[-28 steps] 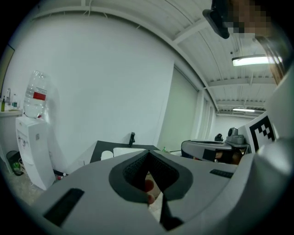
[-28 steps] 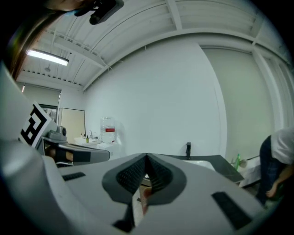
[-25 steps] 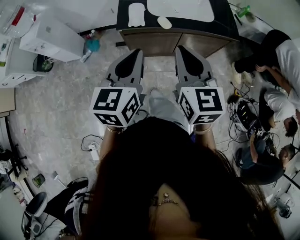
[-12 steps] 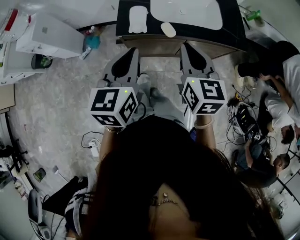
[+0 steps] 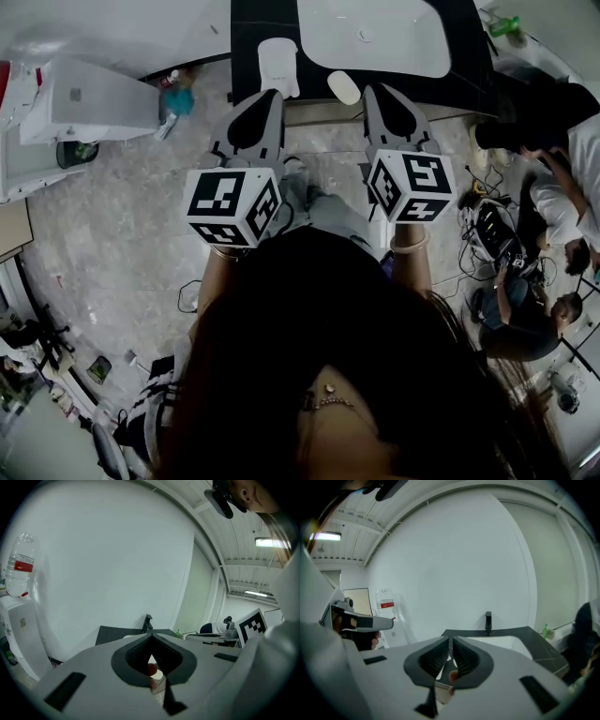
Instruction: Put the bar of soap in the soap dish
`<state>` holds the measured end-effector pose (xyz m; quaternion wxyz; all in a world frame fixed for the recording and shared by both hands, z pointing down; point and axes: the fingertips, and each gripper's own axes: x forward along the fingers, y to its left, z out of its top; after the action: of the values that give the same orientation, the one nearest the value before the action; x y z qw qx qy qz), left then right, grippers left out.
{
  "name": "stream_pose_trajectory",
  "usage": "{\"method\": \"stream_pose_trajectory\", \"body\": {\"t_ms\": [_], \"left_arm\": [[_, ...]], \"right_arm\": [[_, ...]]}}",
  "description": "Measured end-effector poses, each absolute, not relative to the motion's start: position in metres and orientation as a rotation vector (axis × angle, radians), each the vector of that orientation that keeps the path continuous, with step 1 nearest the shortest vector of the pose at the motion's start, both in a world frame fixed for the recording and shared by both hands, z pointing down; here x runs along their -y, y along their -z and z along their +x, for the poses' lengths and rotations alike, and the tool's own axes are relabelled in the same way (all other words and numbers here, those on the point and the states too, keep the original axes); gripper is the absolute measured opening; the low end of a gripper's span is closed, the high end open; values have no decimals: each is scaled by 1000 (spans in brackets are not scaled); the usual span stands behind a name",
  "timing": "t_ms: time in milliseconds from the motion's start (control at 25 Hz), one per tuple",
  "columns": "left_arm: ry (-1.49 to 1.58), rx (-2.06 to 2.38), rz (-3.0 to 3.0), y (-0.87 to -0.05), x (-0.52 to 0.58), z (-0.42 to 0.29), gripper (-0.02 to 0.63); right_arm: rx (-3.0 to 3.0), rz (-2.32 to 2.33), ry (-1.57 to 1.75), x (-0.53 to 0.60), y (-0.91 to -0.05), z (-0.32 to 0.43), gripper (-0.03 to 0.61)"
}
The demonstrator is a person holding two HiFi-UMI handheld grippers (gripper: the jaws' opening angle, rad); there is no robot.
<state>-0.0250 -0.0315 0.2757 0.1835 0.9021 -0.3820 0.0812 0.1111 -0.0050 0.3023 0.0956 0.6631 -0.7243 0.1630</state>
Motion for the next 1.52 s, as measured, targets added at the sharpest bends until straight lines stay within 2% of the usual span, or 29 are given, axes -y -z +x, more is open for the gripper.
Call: {"method": "stream_pose_trajectory", "body": {"t_ms": [400,520,760,1040,1520], "left_arm": [[-283,950,2516,-299,80,2,-3],[-314,947,2491,-316,86,13,-3],[-394,964,2431,-361,99,34,-3],[-454,957,2362,-396,103,48,-3],[-511,948,2299,-418,98,54,-3]], "right_arm": [[2082,1886,-609,40,-336,136,28],[2085,1794,-672,49,-361,143,88],[2076,1628,-807,66,-422,154,139],[2052,1401,-1071,65,-507,147,242],[1964,1313,-1166,58,-562,142,258]]}}
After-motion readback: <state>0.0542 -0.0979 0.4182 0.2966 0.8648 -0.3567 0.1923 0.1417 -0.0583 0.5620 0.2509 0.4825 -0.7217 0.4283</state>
